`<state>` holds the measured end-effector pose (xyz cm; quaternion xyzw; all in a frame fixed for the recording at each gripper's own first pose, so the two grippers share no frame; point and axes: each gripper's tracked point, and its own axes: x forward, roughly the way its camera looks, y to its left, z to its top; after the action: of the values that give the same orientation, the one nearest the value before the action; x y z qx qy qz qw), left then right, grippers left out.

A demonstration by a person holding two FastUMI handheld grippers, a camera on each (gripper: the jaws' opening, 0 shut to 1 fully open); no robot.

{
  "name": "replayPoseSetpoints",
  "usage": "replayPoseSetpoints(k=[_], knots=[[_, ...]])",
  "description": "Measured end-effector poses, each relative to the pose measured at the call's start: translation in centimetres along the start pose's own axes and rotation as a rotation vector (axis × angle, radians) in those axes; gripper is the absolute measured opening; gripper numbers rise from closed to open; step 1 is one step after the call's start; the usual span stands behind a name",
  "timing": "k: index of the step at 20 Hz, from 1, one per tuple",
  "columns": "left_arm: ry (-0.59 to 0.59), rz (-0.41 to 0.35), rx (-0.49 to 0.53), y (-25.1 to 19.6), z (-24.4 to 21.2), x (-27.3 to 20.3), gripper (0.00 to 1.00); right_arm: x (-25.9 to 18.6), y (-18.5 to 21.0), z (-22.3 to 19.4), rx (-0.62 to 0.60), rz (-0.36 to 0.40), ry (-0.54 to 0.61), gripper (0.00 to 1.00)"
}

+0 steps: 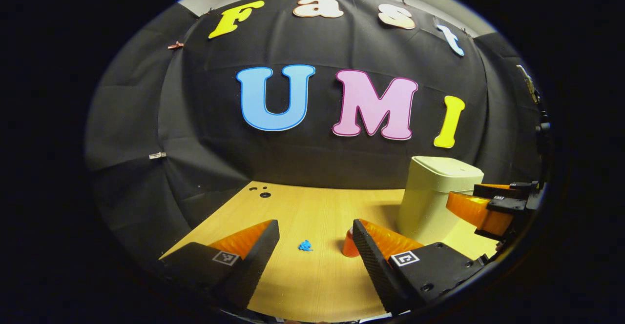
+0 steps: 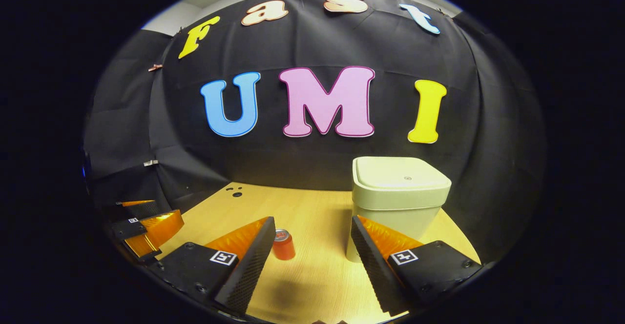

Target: Press the lid of the desktop garbage bin to open it, pick up the crumpled paper on the desktop and throw it into the bin, then pick up the pop can on the desktop and drop it into the bin, and finally close the garbage bin lid.

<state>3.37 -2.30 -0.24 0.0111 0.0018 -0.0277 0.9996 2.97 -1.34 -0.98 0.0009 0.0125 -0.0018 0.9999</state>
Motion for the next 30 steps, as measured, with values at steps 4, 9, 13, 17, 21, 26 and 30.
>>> replayPoseSetpoints(k=[4,9,13,17,21,26,30], knots=[[0.017,0.0,0.011,0.2,-1.2,0.6,0.96,0.5,0.3,-1.1,-0.024,0.01,0.027,0.98],[0.049,-0.018,0.001,-0.3,-2.5,1.1,0.97,0.4,0.1,-1.4,-0.027,0.007,0.041,0.98],[0.072,-0.02,-0.011,-0.5,-3.4,1.4,0.97,0.3,0.0,-1.6,-0.031,0.011,0.051,0.98],[0.092,-0.028,-0.025,-1.0,-4.1,1.7,0.97,0.0,-0.2,-1.8,-0.024,0.005,0.063,0.98],[0.089,-0.043,-0.015,-1.7,-4.0,1.8,0.97,-0.4,-0.8,-1.7,-0.019,0.01,0.059,0.94],[0.086,-0.069,-0.009,-2.8,-4.1,2.0,0.97,-0.7,-1.8,-1.2,-0.043,-0.007,0.053,0.54],[0.093,-0.086,-0.008,-3.6,-4.2,2.2,0.97,-0.7,-1.6,-1.3,-0.048,0.007,0.057,0.2]])
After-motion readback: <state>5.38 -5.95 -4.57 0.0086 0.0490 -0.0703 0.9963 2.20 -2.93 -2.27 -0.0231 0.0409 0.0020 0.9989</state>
